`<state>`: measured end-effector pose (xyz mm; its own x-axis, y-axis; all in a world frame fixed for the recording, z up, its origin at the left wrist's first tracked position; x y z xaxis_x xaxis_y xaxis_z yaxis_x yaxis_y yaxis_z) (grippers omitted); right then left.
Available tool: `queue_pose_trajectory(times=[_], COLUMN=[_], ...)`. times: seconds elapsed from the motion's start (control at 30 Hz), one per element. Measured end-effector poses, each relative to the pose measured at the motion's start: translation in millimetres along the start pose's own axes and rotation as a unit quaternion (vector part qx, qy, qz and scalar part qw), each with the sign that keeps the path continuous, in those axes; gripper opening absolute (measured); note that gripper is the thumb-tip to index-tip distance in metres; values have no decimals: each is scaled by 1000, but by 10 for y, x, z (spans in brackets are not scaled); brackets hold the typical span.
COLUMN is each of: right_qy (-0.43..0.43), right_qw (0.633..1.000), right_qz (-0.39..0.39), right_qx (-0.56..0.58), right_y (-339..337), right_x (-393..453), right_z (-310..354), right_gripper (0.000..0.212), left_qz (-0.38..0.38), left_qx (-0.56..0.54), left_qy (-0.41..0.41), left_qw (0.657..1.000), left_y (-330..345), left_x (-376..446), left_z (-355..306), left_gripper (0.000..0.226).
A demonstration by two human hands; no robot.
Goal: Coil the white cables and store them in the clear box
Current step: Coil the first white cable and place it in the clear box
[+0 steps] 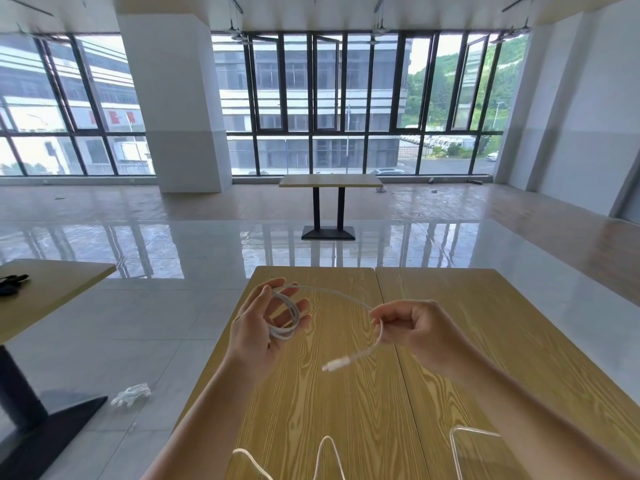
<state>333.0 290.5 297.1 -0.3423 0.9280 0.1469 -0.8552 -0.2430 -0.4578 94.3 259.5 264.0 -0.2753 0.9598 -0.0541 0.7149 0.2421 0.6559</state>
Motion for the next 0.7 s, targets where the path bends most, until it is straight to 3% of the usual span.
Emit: queue_pose_trajectory(times=[0.17, 0.33, 0.57, 0.7], right_qy=[-15, -52, -40, -11], right_qw=[999, 998, 994, 986], right_qz=[-34, -23, 25, 4], right_qx=[-28, -27, 94, 164], right_y=[0, 138, 367, 351], right_x=[-51, -207, -280, -280], right_z=[84, 392, 595, 597], right_gripper=[7, 14, 10, 19], left_qz=[-2, 9, 60, 91], left_qx=[34, 63, 81, 104], left_qy=[4, 3, -7, -15], left_qw=[999, 998, 995, 990], left_y=[28, 79, 304, 440], left_x=[0, 20, -63, -138], left_z=[5, 50, 112, 129], left_gripper=[28, 27, 28, 29])
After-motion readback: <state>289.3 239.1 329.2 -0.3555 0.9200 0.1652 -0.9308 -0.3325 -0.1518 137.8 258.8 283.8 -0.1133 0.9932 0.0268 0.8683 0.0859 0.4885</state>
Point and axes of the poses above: each hand's wrist, its own x-axis towards the middle knuckle, its own y-axis out of the palm, z = x × y, the point moved 10 cm from there along x, towards the middle knuckle, and after that the axes turned 3 degrees about -x, right-handed, at the moved point
